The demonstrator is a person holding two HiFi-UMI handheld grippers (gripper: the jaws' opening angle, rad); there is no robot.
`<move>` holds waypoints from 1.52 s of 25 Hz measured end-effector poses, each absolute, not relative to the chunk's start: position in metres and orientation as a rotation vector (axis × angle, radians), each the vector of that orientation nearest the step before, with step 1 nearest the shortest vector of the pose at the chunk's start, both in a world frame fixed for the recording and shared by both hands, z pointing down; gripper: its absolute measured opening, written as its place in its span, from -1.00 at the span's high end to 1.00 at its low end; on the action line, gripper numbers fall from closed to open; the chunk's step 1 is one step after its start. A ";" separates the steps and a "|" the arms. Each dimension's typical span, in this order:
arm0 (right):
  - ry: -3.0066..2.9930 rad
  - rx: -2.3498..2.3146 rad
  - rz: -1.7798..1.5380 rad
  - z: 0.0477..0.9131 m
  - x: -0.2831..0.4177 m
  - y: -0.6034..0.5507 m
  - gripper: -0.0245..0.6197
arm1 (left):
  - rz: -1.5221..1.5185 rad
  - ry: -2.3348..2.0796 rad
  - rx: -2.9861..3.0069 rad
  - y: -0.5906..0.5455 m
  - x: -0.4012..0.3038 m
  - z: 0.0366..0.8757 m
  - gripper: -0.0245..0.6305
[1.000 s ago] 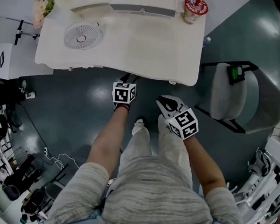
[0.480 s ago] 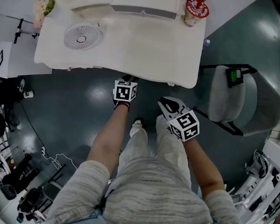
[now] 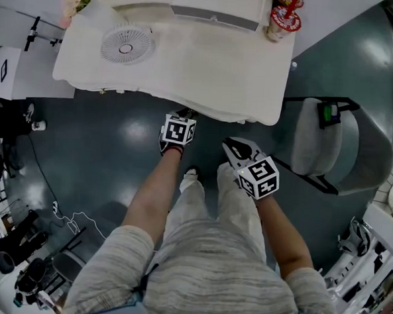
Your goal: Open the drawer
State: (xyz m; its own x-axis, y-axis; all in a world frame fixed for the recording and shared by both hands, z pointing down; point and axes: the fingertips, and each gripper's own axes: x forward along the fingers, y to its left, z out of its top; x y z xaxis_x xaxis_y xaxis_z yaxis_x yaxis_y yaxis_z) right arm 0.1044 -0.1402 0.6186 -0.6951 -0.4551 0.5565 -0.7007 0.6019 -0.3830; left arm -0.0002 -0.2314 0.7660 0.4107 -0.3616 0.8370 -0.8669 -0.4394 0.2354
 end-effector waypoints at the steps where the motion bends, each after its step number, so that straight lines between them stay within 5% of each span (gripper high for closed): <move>1: -2.426 0.926 0.830 0.618 0.103 -0.140 0.90 | 0.951 -1.035 1.987 -0.227 -0.001 0.766 0.48; 38: -2.431 0.799 0.751 0.590 0.038 -0.091 0.90 | 0.988 -0.870 1.931 -0.071 -0.042 0.769 0.49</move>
